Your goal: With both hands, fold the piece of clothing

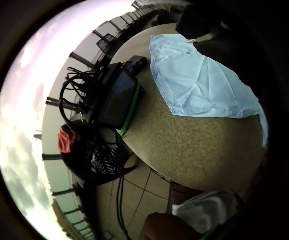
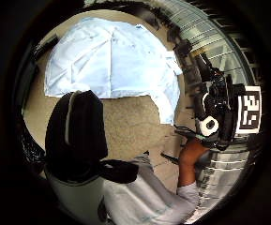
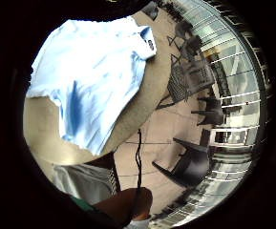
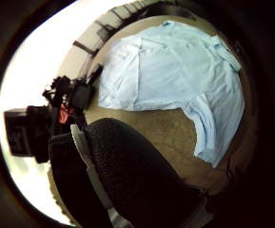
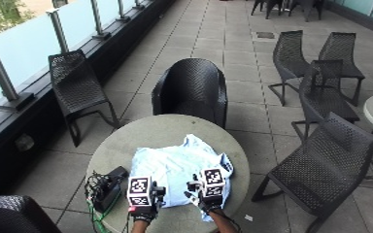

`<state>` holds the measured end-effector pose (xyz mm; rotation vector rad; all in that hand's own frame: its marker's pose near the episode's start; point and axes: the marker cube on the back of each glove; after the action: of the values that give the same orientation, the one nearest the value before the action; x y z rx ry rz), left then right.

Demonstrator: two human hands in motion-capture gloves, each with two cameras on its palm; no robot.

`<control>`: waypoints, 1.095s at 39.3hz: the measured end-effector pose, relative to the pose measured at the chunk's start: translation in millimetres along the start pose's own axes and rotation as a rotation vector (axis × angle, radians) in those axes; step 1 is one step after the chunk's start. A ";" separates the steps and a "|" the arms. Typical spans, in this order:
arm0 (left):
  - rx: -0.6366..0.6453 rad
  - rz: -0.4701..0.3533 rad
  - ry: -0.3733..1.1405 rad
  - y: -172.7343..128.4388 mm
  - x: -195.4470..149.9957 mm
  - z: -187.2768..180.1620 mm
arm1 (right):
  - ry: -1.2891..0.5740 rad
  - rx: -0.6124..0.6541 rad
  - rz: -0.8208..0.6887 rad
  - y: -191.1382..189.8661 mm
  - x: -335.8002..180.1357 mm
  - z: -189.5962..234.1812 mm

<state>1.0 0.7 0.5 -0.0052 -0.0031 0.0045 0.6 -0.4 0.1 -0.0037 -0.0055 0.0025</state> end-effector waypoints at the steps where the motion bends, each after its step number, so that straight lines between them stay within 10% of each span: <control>1: -0.002 0.002 -0.001 0.3 0.5 0.2 | -0.002 -0.001 0.001 -0.2 0.3 0.1; 32: -0.023 0.036 -0.027 6.2 6.8 4.4 | 0.017 -0.018 0.040 7.6 22.5 -1.4; 43: -0.186 0.026 -0.045 -23.5 -18.9 86.8 | 0.033 -0.255 0.028 -0.8 37.5 81.0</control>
<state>-18.1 -22.4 87.4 -0.1909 -0.0486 0.0306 37.6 -0.8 81.4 -0.2590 0.0277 0.0302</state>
